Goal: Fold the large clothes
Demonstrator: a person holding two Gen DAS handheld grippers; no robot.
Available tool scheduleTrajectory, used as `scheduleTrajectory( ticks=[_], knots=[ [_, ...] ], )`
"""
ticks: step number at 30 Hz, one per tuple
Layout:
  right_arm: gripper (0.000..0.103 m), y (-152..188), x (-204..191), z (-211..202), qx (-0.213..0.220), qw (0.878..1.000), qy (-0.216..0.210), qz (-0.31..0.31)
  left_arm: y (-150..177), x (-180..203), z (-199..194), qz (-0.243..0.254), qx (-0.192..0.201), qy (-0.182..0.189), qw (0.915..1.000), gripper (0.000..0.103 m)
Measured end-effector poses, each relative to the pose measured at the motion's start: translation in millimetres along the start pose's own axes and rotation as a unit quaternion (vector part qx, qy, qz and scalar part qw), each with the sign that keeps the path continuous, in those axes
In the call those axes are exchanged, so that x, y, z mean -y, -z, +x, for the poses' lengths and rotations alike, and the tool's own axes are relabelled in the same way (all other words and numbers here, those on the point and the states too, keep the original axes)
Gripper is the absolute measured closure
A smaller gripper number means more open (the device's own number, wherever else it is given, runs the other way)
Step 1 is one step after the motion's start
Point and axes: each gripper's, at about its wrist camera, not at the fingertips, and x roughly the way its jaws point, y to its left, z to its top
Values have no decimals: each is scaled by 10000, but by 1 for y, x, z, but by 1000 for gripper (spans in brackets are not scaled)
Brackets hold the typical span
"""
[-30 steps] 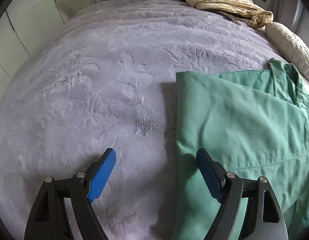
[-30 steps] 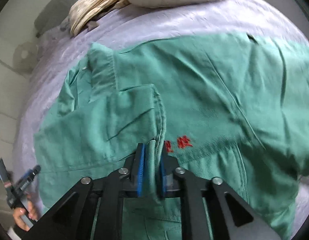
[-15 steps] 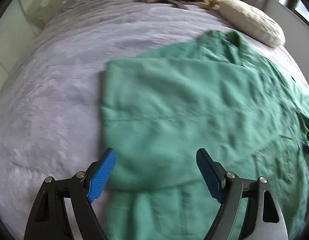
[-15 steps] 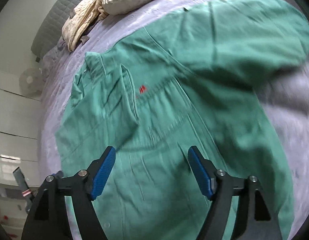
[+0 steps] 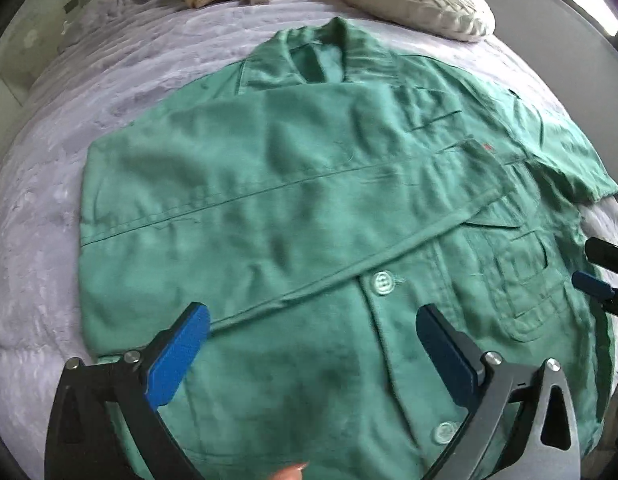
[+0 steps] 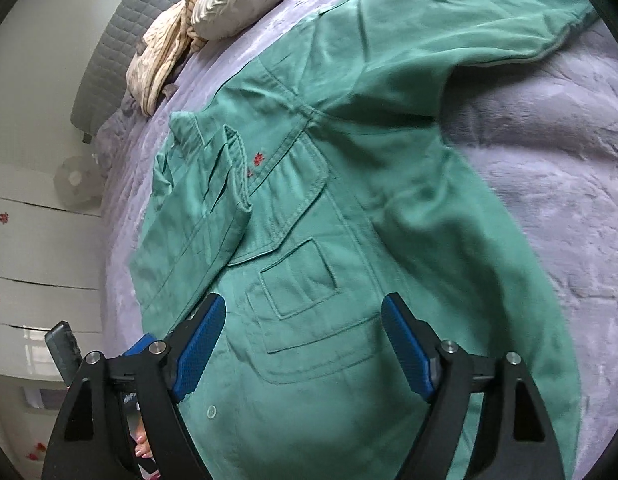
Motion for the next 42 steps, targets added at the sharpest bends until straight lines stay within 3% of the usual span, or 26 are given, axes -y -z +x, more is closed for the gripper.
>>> scheduleTrajectory(
  ticks=[4, 7, 18, 23, 28, 33, 42],
  knots=[
    [15, -2, 12, -9, 33, 9998, -147, 112, -2, 17, 1, 127, -91, 58, 9999, 0],
    [0, -4, 21, -18, 87, 9991, -357, 205, -6, 31, 2, 213, -118, 60, 9997, 0],
    [0, -23, 55, -59, 562, 9936, -822, 528, -19, 78, 15, 377, -321, 33, 9988, 0],
    [0, -45, 82, -91, 1118, 9913, -416, 560, -23, 104, 22, 515, -486, 181, 9973, 0],
    [0, -69, 122, -108, 1265, 9869, -221, 973, -29, 127, 26, 532, -507, 271, 9969, 0],
    [0, -99, 167, -127, 1622, 9763, -158, 1425, -38, 153, 29, 592, -468, 310, 9967, 0],
    [0, -164, 224, -134, 2245, 9445, -973, 2190, -53, 174, 39, 276, -580, 436, 9970, 0]
  ],
)
